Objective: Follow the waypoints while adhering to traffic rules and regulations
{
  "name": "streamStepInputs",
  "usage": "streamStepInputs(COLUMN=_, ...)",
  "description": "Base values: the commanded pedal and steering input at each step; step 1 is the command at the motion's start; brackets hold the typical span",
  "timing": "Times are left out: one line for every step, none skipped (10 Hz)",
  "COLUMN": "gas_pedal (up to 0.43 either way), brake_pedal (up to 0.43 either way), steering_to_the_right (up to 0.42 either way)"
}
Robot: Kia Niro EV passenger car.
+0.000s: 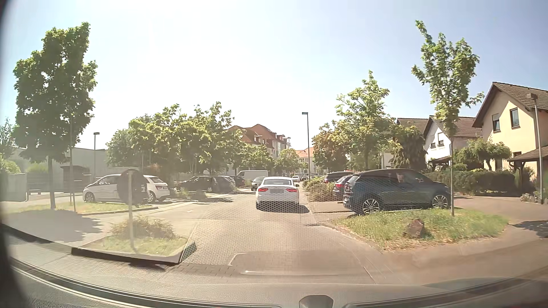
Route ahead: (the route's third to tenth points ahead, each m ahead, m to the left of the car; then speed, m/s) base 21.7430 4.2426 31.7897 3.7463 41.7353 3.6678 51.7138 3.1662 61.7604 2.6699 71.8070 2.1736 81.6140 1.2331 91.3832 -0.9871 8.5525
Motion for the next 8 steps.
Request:
streamStepInputs(gas_pedal=0.047, brake_pedal=0.030, steering_to_the_right=-0.043)
streamStepInputs(gas_pedal=0.047, brake_pedal=0.030, steering_to_the_right=-0.043)
streamStepInputs(gas_pedal=0.047, brake_pedal=0.030, steering_to_the_right=-0.041)
streamStepInputs(gas_pedal=0.059, brake_pedal=0.030, steering_to_the_right=-0.039)
streamStepInputs(gas_pedal=0.079, brake_pedal=0.030, steering_to_the_right=-0.036)
streamStepInputs(gas_pedal=0.079, brake_pedal=0.030, steering_to_the_right=-0.031)
streamStepInputs(gas_pedal=0.079, brake_pedal=0.030, steering_to_the_right=-0.026)
streamStepInputs(gas_pedal=0.067, brake_pedal=0.030, steering_to_the_right=-0.018)
